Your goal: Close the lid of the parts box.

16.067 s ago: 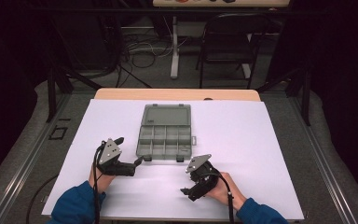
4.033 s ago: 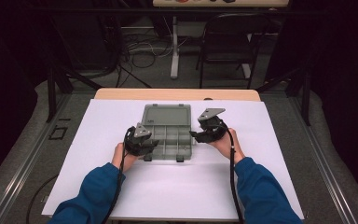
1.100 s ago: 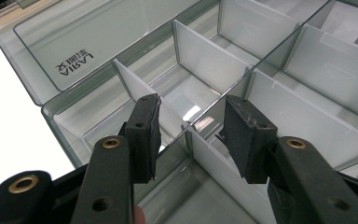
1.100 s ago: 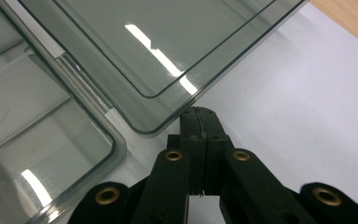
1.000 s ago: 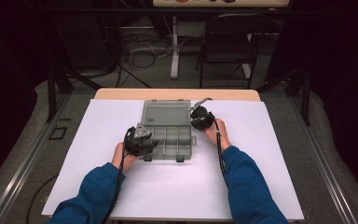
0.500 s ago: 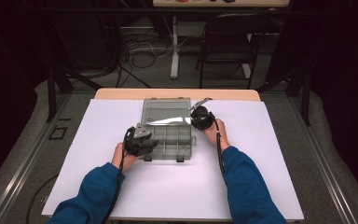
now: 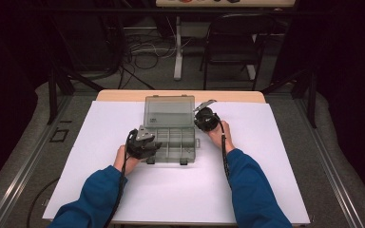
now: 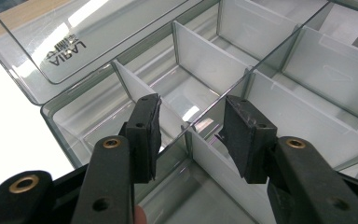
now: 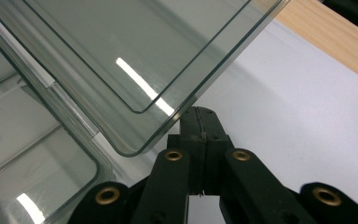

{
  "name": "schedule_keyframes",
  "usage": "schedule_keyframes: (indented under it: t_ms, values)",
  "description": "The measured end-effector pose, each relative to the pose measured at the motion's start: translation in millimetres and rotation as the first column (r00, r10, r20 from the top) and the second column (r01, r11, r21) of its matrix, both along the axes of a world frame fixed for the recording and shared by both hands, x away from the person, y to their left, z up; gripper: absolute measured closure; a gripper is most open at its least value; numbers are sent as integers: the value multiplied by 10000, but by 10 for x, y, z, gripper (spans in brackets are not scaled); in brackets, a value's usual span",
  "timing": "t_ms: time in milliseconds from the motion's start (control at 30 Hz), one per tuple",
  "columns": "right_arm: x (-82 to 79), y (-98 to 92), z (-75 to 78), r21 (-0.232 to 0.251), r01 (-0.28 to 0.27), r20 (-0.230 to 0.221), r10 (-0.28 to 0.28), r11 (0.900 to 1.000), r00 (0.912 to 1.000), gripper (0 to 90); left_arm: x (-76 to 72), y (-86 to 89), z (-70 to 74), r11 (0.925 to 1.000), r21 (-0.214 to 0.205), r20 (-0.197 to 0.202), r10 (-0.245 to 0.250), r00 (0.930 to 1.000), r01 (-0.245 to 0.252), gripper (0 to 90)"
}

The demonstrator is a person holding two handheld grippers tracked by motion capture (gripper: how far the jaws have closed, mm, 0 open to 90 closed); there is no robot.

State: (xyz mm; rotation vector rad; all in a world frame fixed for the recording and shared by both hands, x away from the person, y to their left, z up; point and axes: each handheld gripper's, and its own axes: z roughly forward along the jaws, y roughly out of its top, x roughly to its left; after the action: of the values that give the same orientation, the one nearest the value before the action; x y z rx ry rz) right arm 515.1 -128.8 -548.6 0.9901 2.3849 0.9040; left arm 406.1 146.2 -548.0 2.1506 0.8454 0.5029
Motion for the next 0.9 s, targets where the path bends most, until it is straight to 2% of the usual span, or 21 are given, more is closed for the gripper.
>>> schedule_keyframes:
  t_ms: [133,267,300,433,600,900]
  values:
    - [-20,2,12,158,171,23,-171,9997,9999,900,-1,1,-1,10000,-8,-8,3,10000,-3,569]
    - [-8,-8,19,258,-34,332,25,9997,9994,900,-1,2,0,10000,-4,-8,-3,10000,3,569]
    - [-14,-13,37,114,-15,308,11,9999,9995,900,-2,2,0,10000,-5,-6,0,10000,0,569]
    - [-30,-14,59,295,68,420,-81,9995,9991,900,-1,3,1,10000,-8,-19,-18,10000,18,569]
    - [-31,-27,87,274,-49,719,29,9996,9974,900,-2,3,0,10000,-19,-14,-11,10000,11,569]
    - [-54,-33,125,442,-16,977,-27,9990,9952,900,-3,5,0,10000,-25,-10,-11,10000,11,568]
